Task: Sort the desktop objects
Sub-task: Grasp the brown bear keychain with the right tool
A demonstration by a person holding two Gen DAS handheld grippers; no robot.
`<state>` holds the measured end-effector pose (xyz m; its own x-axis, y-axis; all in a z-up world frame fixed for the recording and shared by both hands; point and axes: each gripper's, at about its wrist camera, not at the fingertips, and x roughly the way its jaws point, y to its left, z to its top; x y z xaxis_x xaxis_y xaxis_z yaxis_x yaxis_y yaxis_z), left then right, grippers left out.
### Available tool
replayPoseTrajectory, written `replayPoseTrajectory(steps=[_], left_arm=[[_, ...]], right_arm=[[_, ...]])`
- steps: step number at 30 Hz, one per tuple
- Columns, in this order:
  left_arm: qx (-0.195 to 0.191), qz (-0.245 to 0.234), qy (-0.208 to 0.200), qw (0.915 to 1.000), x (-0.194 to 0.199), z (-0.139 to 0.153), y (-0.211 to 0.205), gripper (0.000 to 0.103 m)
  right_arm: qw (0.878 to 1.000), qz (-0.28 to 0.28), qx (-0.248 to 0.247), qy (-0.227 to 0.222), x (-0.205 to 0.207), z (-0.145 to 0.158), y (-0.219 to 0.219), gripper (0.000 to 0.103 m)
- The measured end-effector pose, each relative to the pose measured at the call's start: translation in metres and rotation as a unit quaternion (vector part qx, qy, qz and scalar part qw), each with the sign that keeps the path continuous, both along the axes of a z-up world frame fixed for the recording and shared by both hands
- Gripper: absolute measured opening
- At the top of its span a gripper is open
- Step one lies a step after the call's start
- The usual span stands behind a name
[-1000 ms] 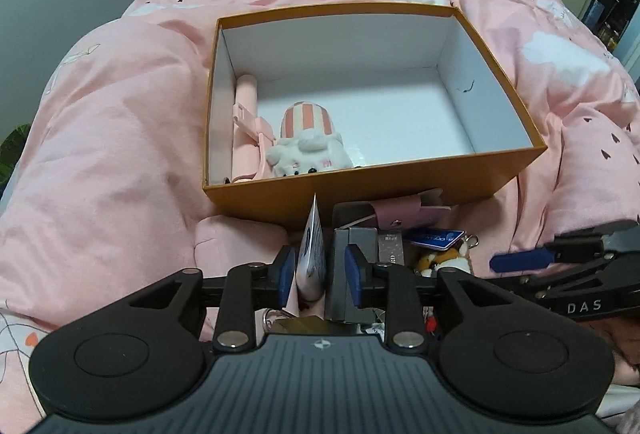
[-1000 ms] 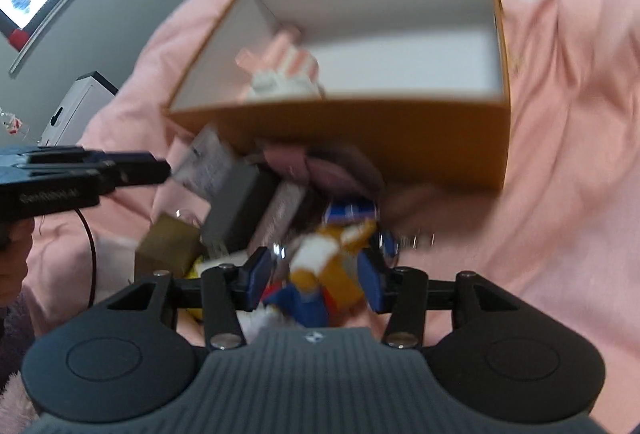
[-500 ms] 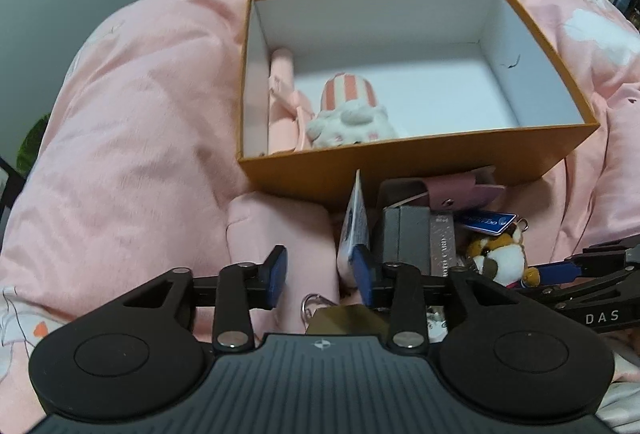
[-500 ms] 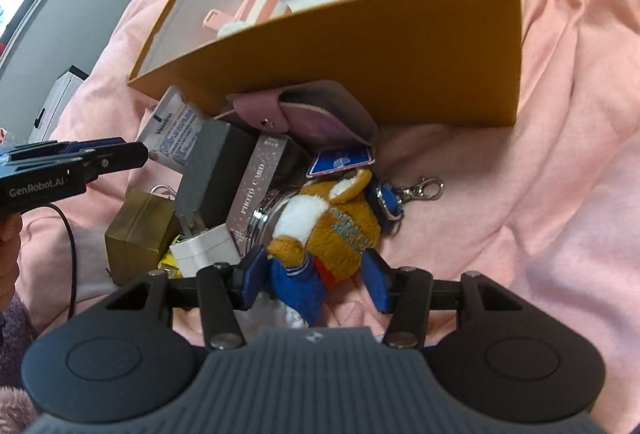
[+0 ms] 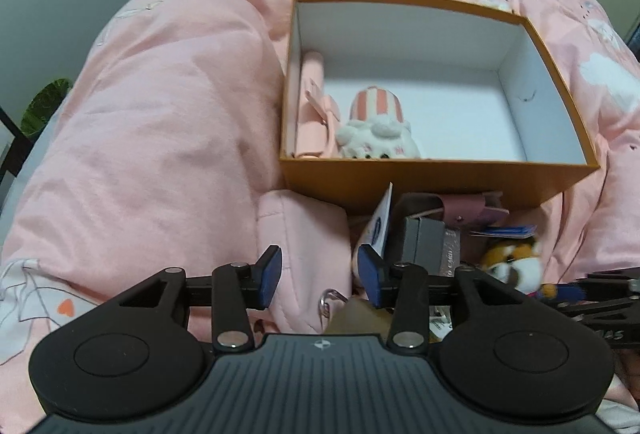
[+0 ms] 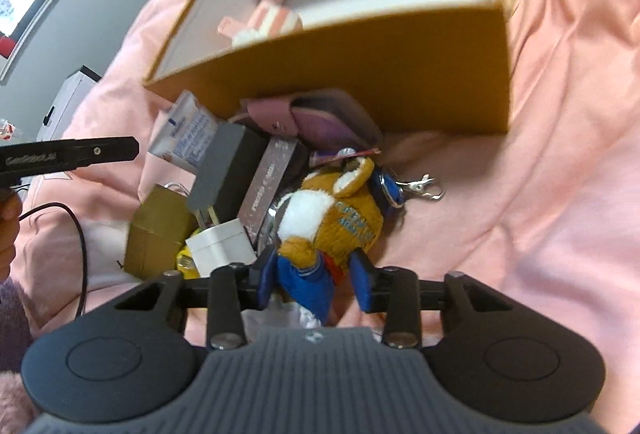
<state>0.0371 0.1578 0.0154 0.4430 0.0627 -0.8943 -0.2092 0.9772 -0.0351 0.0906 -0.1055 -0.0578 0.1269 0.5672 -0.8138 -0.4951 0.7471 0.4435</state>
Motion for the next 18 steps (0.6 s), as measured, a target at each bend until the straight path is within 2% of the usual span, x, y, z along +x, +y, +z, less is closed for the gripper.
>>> replayPoseTrajectory(steps=[5,8,18], left_arm=[[-0.012,0.009,0.027,0.9995,0.003,-0.013,0.006,0.049],[-0.028,0.007,0.038,0.9989,0.004,-0.022,0.006,0.049],[-0.021,0.026,0.044,0.9985,0.007,-0.042,0.011,0.049]], right_arm=[[0.998,-0.021,-0.030,-0.059,0.003,0.015,-0.016,0.035],[0.998,-0.034,-0.032,-0.038,0.014,0.005,-0.024,0.036],[0.999,-0.024,-0.032,-0.007,0.023,-0.016,-0.018,0.045]])
